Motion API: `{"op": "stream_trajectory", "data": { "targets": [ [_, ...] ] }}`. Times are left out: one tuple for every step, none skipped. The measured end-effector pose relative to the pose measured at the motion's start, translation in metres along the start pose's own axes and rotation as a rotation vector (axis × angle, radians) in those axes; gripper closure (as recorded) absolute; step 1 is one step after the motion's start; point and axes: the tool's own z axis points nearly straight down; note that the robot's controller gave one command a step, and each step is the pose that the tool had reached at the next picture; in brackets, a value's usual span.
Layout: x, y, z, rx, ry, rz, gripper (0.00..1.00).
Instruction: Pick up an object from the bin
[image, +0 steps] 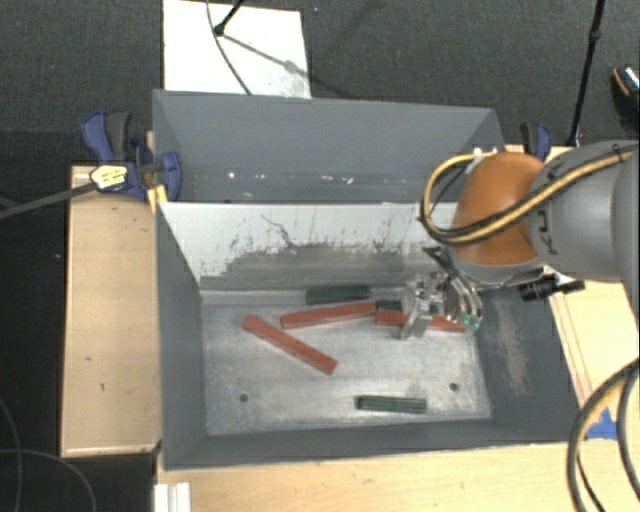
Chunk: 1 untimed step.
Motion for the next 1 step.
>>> {"op": "stream_trajectory", "data": {
  "targets": [
    [0.0213, 0.0015, -0.1404, 0.000, -0.004, -0.061, 1.00]
  ]
}}
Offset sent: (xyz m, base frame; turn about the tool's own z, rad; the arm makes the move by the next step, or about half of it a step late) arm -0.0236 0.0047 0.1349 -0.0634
